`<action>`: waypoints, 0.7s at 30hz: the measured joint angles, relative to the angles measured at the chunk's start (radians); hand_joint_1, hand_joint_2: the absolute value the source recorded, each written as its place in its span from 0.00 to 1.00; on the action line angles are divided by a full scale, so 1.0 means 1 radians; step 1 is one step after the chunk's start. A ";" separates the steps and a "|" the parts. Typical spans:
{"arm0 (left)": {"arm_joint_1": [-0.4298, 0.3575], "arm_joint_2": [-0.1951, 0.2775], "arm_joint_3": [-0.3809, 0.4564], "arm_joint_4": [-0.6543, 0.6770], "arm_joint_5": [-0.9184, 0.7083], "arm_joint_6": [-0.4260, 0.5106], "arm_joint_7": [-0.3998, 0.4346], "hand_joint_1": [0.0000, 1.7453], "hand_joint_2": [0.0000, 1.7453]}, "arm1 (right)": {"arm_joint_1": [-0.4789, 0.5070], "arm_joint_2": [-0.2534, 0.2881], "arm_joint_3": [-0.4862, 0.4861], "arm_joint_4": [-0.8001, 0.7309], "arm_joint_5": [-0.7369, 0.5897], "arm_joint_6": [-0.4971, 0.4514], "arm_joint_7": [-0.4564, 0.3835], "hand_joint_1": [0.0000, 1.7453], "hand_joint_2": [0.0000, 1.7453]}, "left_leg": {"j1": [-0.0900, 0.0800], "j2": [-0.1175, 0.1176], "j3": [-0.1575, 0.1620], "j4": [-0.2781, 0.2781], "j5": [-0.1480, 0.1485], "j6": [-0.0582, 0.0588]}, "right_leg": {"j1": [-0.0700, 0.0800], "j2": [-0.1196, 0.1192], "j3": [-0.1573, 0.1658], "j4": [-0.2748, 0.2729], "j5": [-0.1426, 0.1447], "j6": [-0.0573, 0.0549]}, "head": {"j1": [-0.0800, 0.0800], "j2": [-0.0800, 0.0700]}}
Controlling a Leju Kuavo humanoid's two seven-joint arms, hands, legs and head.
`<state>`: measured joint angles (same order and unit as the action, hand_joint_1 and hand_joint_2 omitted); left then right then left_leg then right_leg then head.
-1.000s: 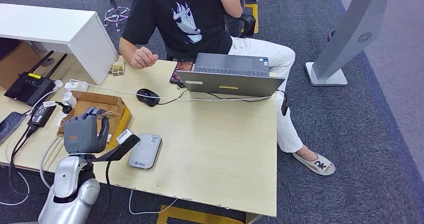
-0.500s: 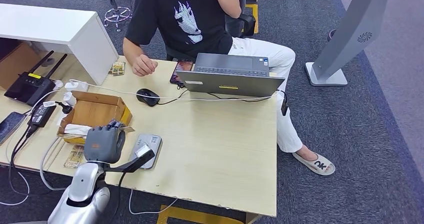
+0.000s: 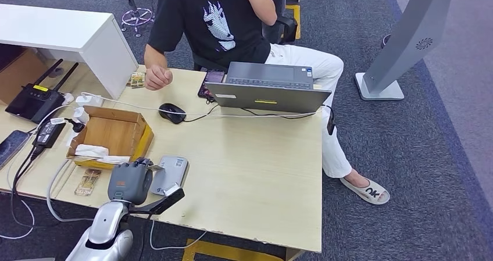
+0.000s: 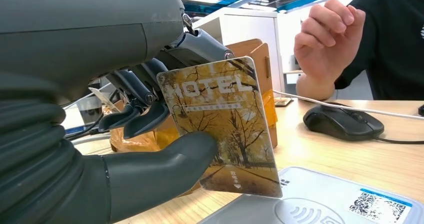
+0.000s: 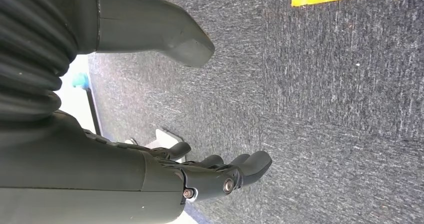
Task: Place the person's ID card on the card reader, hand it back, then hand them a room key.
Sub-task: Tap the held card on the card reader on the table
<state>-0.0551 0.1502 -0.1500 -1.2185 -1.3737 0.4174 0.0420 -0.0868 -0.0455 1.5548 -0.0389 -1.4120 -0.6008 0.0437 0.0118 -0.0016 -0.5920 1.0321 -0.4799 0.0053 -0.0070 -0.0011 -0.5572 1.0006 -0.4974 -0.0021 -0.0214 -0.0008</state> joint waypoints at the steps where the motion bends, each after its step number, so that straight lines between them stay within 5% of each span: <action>1: 0.000 -0.002 -0.001 0.005 0.000 0.001 0.000 1.00 1.00 | 0.000 0.000 0.000 0.000 0.001 0.000 0.000 0.00 1.00 | 0.000 0.000 0.000 0.000 0.000 0.000 | 0.000 0.000 0.000 0.000 0.000 0.000 | 0.000 0.000; 21: 0.003 0.042 -0.001 -0.012 0.020 0.005 0.008 1.00 1.00 | 0.002 0.005 0.005 -0.006 -0.002 -0.001 0.014 0.00 1.00 | 0.001 0.000 0.003 0.000 0.000 0.000 | 0.000 0.000 0.003 0.000 0.000 0.000 | 0.000 0.000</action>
<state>-0.0520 0.1924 -0.1508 -1.2310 -1.3535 0.4223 0.0503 -0.0852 -0.0404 1.5594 -0.0446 -1.4144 -0.6015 0.0579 0.0126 -0.0017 -0.5890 1.0319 -0.4798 0.0052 -0.0065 -0.0014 -0.5542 1.0010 -0.4974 -0.0022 -0.0214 -0.0008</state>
